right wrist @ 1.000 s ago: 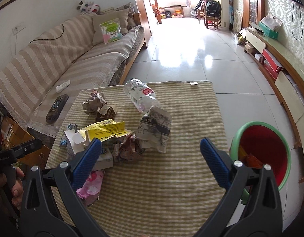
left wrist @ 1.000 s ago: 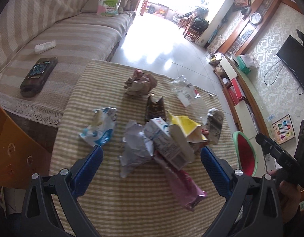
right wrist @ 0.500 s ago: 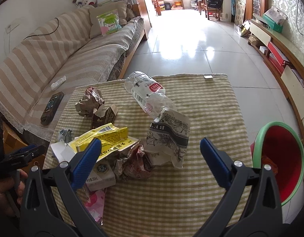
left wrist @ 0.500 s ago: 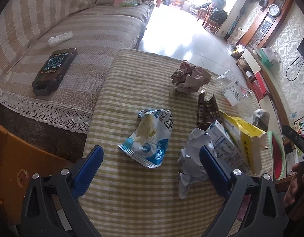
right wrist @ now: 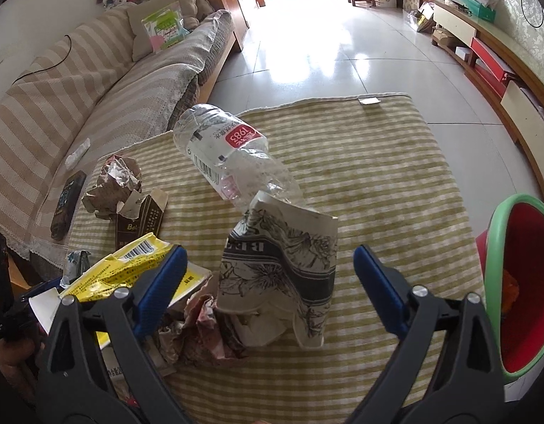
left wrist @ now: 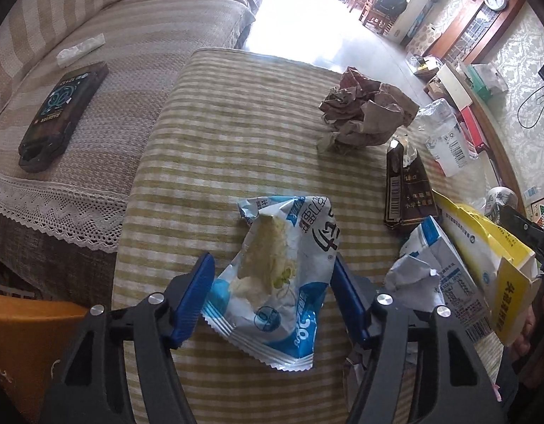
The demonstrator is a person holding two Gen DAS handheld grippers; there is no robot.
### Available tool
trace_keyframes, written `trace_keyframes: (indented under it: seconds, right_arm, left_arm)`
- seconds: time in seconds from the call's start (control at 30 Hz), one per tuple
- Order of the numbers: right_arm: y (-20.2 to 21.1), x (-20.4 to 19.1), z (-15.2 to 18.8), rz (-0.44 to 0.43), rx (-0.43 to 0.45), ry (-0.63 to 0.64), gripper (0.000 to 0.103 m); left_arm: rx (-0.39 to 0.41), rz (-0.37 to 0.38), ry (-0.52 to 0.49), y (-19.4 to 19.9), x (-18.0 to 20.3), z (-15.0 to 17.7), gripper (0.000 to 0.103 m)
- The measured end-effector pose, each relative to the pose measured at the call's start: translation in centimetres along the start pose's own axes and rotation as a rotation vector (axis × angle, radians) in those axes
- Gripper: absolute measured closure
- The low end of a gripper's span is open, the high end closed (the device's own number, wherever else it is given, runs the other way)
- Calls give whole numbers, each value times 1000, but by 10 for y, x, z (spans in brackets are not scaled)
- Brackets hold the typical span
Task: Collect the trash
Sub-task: 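Grasp the patterned paper wrapper with the right tool while the left tool grasps the blue-white snack wrapper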
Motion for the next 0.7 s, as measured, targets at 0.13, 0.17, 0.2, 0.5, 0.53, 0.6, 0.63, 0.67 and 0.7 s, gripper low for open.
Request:
trace_keyframes:
  seconds: [0.13, 0.17, 0.2, 0.5, 0.53, 0.6, 0.63, 0.67, 0.7]
  right_arm:
    - [-9, 1, 1, -13, -24, -5, 37]
    - [-9, 2, 1, -15, -23, -7, 37]
    - [-9, 2, 1, -17, -20, -6, 37]
    - [7, -3, 0, -42, 10, 7, 38]
    - [10, -4, -1, -44, 15, 10, 38]
    - [18, -6, -4, -47, 29, 14, 38]
    - [23, -7, -5, -51, 36, 17, 38]
    - [28, -8, -6, -52, 45, 21, 38]
    - [34, -10, -8, -52, 56, 25, 38]
  left_arm:
    - [4, 3, 7, -1, -3, -1, 58]
    - [5, 12, 7, 0, -3, -1, 63]
    - [5, 23, 5, 0, -3, 0, 67]
    - [44, 35, 7, 16, 2, 1, 74]
    - [52, 33, 12, 21, 3, 2, 74]
    - [71, 30, 19, 31, 2, 1, 74]
    - [81, 27, 21, 37, 1, 0, 74]
    - [94, 23, 22, 43, 2, -2, 74]
    - [106, 21, 24, 49, 2, -2, 74]
Point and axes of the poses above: each gripper's, at about its wrist camera, not at the fingertips, and y roughly against the way its jaws point, x to its right, z to its underside, the point moved 2 cm from there along -y, roughly the way its jaws point, and after that the axes turned 5 degrees about -z, right-handed, at the moved point
